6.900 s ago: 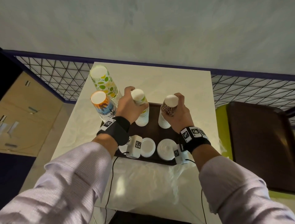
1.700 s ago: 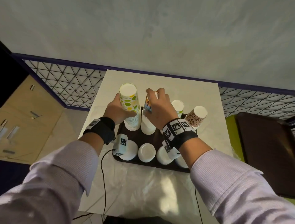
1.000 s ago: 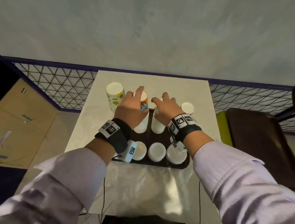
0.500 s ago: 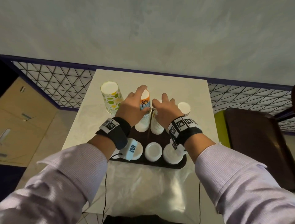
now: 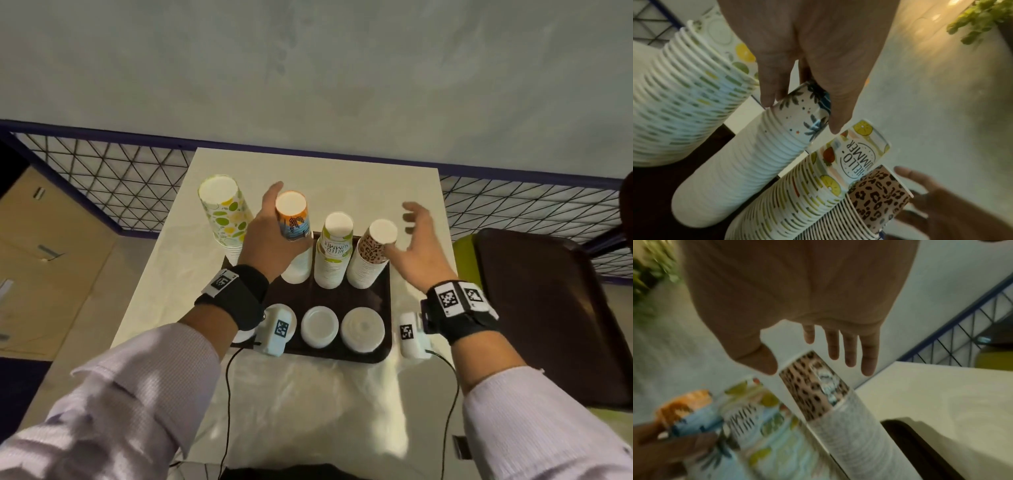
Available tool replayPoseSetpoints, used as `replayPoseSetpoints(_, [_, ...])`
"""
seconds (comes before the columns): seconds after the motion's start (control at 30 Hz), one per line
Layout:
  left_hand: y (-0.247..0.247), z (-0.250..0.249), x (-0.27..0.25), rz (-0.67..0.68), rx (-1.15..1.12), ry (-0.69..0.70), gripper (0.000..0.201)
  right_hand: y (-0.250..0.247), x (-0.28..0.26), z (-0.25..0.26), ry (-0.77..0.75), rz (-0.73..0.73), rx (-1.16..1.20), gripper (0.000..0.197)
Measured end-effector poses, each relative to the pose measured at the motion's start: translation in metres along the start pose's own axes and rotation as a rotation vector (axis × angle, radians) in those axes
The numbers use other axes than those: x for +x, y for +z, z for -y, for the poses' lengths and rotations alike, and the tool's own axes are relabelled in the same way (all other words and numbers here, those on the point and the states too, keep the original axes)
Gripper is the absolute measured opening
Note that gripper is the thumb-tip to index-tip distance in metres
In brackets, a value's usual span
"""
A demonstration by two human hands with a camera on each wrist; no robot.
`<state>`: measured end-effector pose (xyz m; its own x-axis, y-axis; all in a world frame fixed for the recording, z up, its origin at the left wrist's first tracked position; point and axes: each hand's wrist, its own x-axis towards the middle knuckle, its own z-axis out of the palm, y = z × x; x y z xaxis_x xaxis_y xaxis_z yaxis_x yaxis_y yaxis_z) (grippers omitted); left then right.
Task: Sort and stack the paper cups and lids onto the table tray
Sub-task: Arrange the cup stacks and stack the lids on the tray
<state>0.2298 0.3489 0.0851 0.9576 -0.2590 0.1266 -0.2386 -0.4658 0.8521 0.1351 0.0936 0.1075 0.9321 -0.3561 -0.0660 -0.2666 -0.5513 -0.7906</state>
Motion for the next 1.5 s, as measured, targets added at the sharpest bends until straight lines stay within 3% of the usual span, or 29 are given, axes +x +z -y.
replayPoseSetpoints(0.1, [0.006,0.009,-0.003,-0.008,0.045,-0.053,0.083,0.024,0.007,-0.018,0.04,0.114,-0.01,0.101])
replayPoseSetpoints(0.27, [0.01,0.017,-0.005,-0.008,0.105,-0.04,0.073,0.036,0.006,-0.028,-0.022,-0.005,0.015,0.064])
replayPoseSetpoints(0.43, [0.009,0.017,-0.002,0.024,0.095,-0.1,0.075,0.031,-0.007,-0.036,-0.025,-0.021,0.02,0.056])
replayPoseSetpoints(0.57, [0.009,0.018,-0.002,0.032,0.089,-0.131,0.074,0.026,-0.008,-0.034,-0.019,0.034,0.017,0.061])
replayPoseSetpoints(0.63, [0.009,0.019,-0.001,0.042,0.084,-0.147,0.074,0.022,-0.007,-0.03,-0.019,0.056,0.024,0.078])
replayPoseSetpoints(0.7, [0.01,0.021,0.001,0.046,0.087,-0.153,0.076,0.015,-0.009,-0.019,-0.065,-0.037,-0.026,0.089])
replayPoseSetpoints(0.77, [0.012,0.027,0.002,0.059,0.094,-0.145,0.078,0.008,-0.013,0.003,-0.2,-0.203,-0.111,0.08])
replayPoseSetpoints(0.83, [0.014,0.035,0.004,0.089,0.091,-0.149,0.082,0.006,-0.014,0.031,-0.34,-0.276,-0.187,0.065])
replayPoseSetpoints(0.9, [0.017,0.039,0.006,0.121,0.087,-0.179,0.086,0.016,-0.008,0.05,-0.427,-0.203,-0.266,0.056])
replayPoseSetpoints(0.97, [0.019,0.041,0.008,0.138,0.082,-0.205,0.088,0.031,0.0,0.06,-0.466,-0.051,-0.357,0.061])
replayPoseSetpoints(1.13, [0.018,0.046,0.01,0.159,0.081,-0.202,0.096,0.062,0.017,0.06,-0.459,0.211,-0.638,0.059])
replayPoseSetpoints(1.27, [0.017,0.049,0.008,0.137,0.13,-0.204,0.088,0.064,0.021,0.057,-0.445,0.251,-0.672,0.048])
replayPoseSetpoints(1.5, [0.019,0.048,0.005,0.13,0.136,-0.21,0.088,0.058,0.02,0.055,-0.398,0.276,-0.71,0.048])
